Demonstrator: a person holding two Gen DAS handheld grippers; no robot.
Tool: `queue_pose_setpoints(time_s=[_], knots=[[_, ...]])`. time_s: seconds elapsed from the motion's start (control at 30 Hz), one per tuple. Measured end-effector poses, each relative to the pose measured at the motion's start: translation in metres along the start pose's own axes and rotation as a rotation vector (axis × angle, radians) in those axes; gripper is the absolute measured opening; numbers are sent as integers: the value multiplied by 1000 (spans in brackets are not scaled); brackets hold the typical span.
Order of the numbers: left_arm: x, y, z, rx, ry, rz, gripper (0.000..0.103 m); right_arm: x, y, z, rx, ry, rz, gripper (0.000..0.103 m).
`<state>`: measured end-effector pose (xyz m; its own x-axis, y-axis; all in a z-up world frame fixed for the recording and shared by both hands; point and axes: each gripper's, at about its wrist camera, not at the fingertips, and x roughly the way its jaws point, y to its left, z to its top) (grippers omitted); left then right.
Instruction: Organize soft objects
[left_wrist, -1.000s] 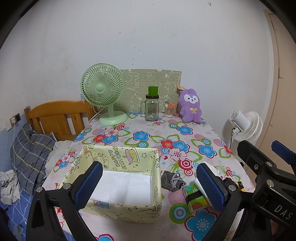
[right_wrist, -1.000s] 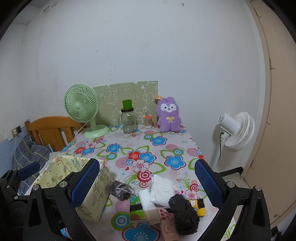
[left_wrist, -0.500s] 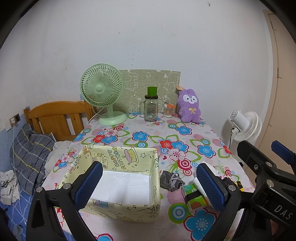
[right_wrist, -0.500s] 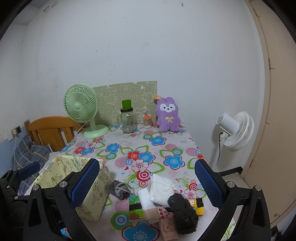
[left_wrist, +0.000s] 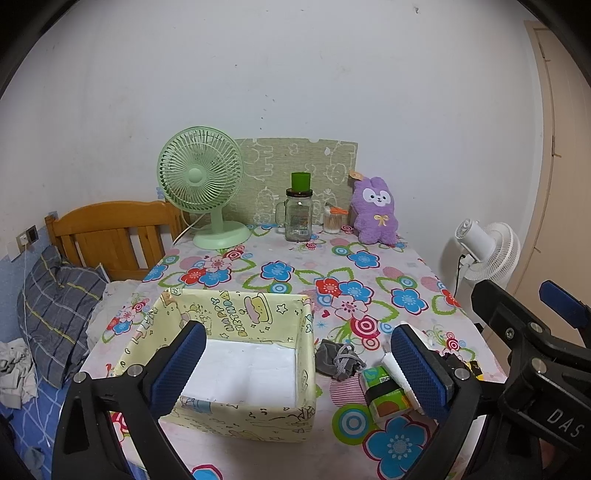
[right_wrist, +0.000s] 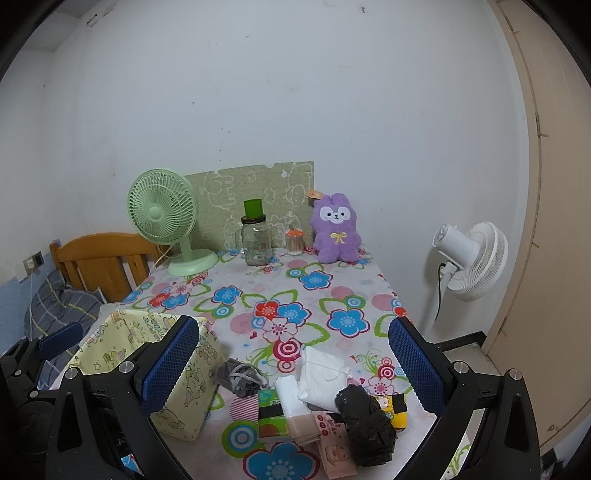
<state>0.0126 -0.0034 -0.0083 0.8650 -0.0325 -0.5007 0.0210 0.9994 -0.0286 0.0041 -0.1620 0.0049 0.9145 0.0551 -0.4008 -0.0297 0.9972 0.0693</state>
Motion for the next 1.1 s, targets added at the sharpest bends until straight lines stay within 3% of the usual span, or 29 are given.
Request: queue_pose_setpoints(time_s=[0.53,1.1], knots=[[7,-4,-3,-3,7,-13,100,1,-5,0,-3,-3,-9,103],[26,-37,-21,-9,62,-42,89,15,-34,-16,2,33,-41,98]])
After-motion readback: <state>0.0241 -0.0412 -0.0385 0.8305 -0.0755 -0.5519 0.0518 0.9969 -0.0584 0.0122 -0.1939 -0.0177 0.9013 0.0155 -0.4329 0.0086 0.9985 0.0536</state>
